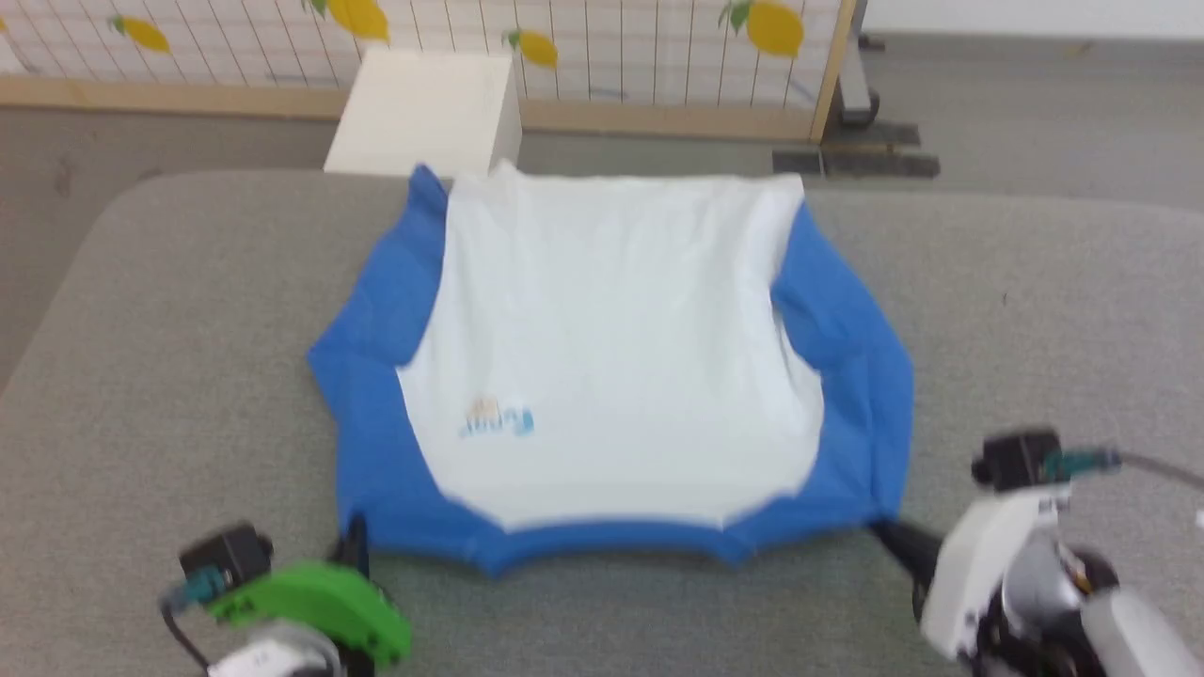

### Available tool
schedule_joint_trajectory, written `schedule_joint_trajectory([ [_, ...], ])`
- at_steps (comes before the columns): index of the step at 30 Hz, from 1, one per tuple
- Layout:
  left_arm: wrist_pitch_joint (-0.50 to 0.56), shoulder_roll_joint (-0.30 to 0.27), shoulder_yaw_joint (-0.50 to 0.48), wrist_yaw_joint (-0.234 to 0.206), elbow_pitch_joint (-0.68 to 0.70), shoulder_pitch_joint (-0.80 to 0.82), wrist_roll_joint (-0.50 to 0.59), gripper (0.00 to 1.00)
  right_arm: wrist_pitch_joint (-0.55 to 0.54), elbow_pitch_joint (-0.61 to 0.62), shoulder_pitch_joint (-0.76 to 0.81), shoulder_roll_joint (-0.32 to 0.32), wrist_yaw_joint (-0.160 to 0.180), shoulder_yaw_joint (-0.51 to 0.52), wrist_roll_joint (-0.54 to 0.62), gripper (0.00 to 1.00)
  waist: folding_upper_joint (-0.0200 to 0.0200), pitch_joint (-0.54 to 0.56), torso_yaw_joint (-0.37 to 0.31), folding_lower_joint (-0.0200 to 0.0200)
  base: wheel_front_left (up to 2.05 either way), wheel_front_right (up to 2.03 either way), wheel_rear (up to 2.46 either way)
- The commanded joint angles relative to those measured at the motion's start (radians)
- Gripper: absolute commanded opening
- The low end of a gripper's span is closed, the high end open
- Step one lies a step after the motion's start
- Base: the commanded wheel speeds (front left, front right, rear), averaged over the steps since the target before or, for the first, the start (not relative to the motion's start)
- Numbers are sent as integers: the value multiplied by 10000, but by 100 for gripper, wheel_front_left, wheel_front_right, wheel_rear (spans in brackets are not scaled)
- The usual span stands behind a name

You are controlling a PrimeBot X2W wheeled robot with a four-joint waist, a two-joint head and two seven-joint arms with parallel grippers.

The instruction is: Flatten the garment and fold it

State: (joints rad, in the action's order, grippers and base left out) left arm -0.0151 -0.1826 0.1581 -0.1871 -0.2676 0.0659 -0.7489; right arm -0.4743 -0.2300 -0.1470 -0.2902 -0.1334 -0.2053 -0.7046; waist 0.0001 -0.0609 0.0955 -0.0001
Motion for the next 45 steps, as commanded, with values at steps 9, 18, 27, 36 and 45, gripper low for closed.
schedule_joint_trajectory([
  [9, 2423, -1005, 707, -1023, 444, -2080, 158, 0, -1719, 1069, 2614, 342, 27, 1201, 1227, 0, -1, 863, -59, 1, 0, 0, 0],
  [18, 3400, -1137, 945, -1292, 738, -2266, 7, 22, -2579, 1629, 3052, 840, 27, 1516, 2232, 0, -1, 693, -132, 1, 0, 0, 0],
  [27, 3914, -1494, 675, -1626, 1458, -2087, -133, 100, -2779, 2287, 3010, 857, 27, 1751, 2198, 100, -1, 707, -153, 1, 0, 0, 0],
  [36, 2309, -2069, -172, -1825, 3567, -1458, 631, 100, -3080, 3952, 2031, 1118, 27, 3708, 1656, 100, -1, 369, -165, 1, 0, 0, 0],
  [45, -2010, -1698, -183, -389, 3898, -131, 2002, 100, -2329, 1736, -2040, 1103, 27, 3851, 3220, 100, -1, -1291, -47, 1, 0, 0, 0],
])
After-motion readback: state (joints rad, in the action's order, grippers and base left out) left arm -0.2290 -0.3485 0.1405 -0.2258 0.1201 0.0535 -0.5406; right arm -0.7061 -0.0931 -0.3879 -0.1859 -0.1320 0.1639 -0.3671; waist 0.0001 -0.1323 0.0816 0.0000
